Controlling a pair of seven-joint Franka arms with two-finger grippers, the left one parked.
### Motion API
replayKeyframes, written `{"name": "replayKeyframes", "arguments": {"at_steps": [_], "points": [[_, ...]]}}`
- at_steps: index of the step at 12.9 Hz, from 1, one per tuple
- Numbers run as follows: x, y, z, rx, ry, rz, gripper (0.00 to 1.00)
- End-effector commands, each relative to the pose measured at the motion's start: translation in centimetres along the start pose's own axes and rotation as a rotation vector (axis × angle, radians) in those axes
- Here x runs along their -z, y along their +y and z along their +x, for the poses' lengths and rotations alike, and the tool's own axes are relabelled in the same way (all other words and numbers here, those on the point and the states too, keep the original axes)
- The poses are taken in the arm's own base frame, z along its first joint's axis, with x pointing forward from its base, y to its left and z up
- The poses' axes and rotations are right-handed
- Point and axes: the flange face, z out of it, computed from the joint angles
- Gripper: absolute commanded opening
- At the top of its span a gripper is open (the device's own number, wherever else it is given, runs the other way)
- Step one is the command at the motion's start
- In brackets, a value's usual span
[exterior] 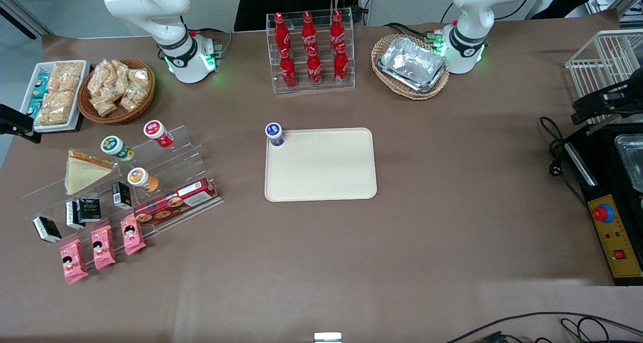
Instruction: Place sandwich on tray
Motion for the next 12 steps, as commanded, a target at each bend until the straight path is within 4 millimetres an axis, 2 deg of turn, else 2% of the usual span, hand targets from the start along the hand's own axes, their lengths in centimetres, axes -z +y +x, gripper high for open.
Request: {"name": "replayKeyframes", "arguments": {"at_steps": [1, 6, 9, 12], "points": [[0.9, 0.0, -0.7, -0.014, 0.011, 0.020, 1.00], [1.1, -0.1, -0.9, -0.032, 0.014, 0.019, 1.00], [1.4, -0.1, -1.8, -0.219, -0.011, 0.022, 1.00], [0.7, 2.7, -2.9, -0.436, -0.042, 0.024, 1.00]]}}
